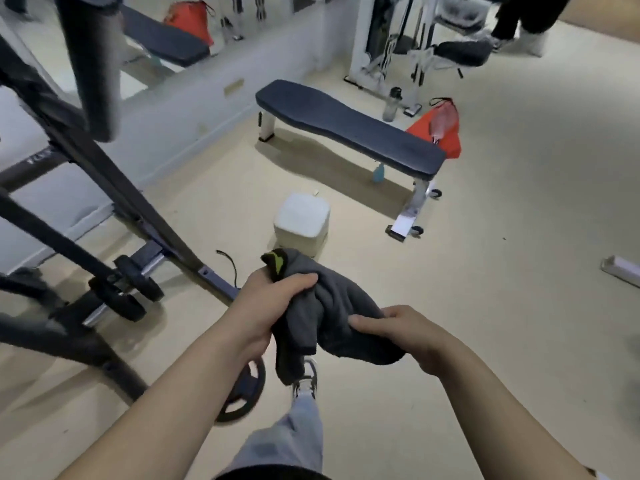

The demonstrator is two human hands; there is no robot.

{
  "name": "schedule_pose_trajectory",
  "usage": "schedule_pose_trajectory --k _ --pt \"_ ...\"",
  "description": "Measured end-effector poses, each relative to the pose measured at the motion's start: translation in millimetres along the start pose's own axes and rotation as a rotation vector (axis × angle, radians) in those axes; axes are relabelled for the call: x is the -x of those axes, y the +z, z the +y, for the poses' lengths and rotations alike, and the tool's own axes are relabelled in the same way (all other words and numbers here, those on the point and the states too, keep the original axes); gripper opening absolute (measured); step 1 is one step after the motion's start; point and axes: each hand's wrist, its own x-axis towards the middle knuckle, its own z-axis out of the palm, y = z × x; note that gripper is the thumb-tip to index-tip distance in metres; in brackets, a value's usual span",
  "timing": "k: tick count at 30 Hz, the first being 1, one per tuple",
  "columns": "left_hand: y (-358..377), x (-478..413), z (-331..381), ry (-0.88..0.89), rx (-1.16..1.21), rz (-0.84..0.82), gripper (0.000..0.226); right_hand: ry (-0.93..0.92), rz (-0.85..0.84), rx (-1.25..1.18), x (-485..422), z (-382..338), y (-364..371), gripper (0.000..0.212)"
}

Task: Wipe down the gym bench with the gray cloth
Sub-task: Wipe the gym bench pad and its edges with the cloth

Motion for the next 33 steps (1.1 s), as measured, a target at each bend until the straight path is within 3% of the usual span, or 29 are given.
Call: schedule_pose_trajectory --k 9,13,18,22,26,33 --pt "120.0 -177.5 120.3 -0.003 0.014 -0.163 0.023 -0.094 0.018 -0.413 -107.7 -34.6 -163.5 0.061" --pt "176.0 -245.7 163.2 -0.003 -0.001 -0.201 0.023 -0.128 0.056 -0.538 -156.2 -45.5 -229.5 0.057" --pt "235.0 -335.8 198.6 -0.006 0.001 -0.164 0.024 -0.14 0.223 -0.687 -235.1 -88.0 -320.0 0.046" --pt "256.1 -394.5 221.6 -0.033 0.057 -0.076 0.027 -0.092 0.205 -0.788 -303.8 -132.1 -385.1 0.05" --pt "257.9 -436.7 246.8 -0.042 0.077 0.05 0.04 -0.065 0.104 -0.691 -359.1 -200.6 -418.6 0.049" --pt "214.3 -494.2 307.0 0.103 0.101 0.227 0.024 -0.152 -0.006 -0.514 -436.5 -349.0 -404.1 0.021"
